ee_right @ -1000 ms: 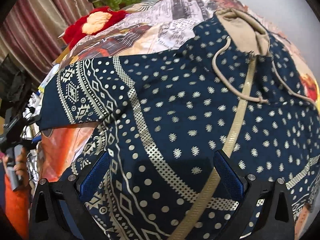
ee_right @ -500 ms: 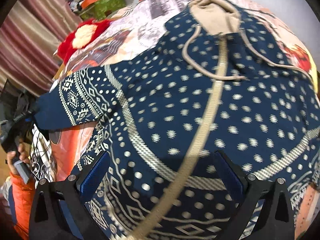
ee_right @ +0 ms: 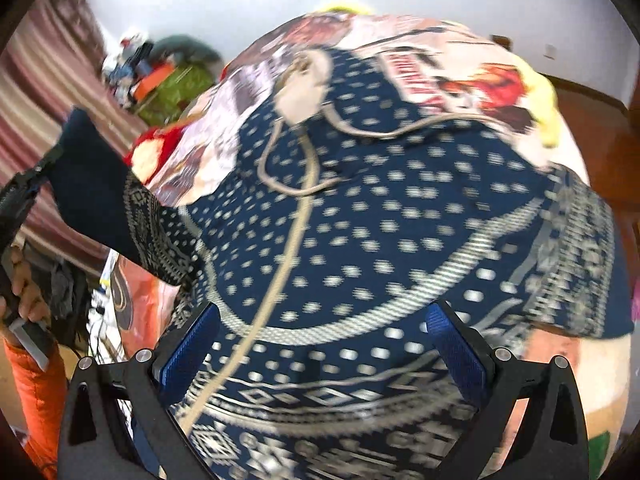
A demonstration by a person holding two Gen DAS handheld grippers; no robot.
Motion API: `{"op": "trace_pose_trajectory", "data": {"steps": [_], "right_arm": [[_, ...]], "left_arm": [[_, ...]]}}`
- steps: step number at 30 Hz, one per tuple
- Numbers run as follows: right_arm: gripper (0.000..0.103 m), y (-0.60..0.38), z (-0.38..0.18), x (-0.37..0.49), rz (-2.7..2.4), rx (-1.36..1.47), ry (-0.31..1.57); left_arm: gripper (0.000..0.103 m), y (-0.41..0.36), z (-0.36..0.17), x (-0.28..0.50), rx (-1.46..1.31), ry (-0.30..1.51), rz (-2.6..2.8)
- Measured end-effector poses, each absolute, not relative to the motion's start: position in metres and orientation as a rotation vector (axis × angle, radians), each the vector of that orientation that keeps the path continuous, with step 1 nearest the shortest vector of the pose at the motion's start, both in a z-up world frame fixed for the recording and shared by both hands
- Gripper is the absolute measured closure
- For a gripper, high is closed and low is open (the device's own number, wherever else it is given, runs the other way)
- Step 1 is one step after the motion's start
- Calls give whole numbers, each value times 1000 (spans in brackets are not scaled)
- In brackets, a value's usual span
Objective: Fold large clothes
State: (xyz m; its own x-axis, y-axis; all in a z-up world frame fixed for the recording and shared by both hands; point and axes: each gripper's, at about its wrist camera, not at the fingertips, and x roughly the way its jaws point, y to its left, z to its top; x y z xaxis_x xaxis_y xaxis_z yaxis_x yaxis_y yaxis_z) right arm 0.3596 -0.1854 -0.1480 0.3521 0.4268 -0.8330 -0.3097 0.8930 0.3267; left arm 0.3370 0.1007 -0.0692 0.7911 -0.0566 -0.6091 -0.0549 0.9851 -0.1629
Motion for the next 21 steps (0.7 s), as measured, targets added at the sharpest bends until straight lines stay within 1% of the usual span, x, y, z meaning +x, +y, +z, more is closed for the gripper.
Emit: {"op": "trace_pose_trajectory", "data": {"steps": [3,6,9,12,13,14,15,16,17,19,21], "right_arm": [[0,-217,-150,361,442,152,1120],[0,-243,-152,361,413,172,1131],[0,-257,-157,360,388,166,1143],[0,-260,-160,361,370,151,1140],[0,-259,-161,361,368,140,1140],[0,-255,-161,362,372,121,1136],[0,-251,-161,362,377,106,1131],[0,-247,-161,363,382,96,1128],[0,-240,-160,364,394,80,1125],[0,-225,-158,367,420,55,1114],[0,-211,-157,369,441,32,1104]], "left_arm": [[93,53,-119,364,-177,840,-107],[93,11,-182,376,-195,1052,-210],[93,-26,-216,370,-136,1150,-265],[93,-48,-218,355,-19,1140,-295],[89,-48,-213,348,17,1127,-306],[80,-47,-208,342,30,1116,-316],[74,-41,-202,335,34,1101,-324],[63,-32,-194,327,27,1083,-320],[53,-23,-188,320,16,1062,-310],[47,1,-172,305,-16,1009,-278],[46,24,-161,300,-29,984,-234]]}}
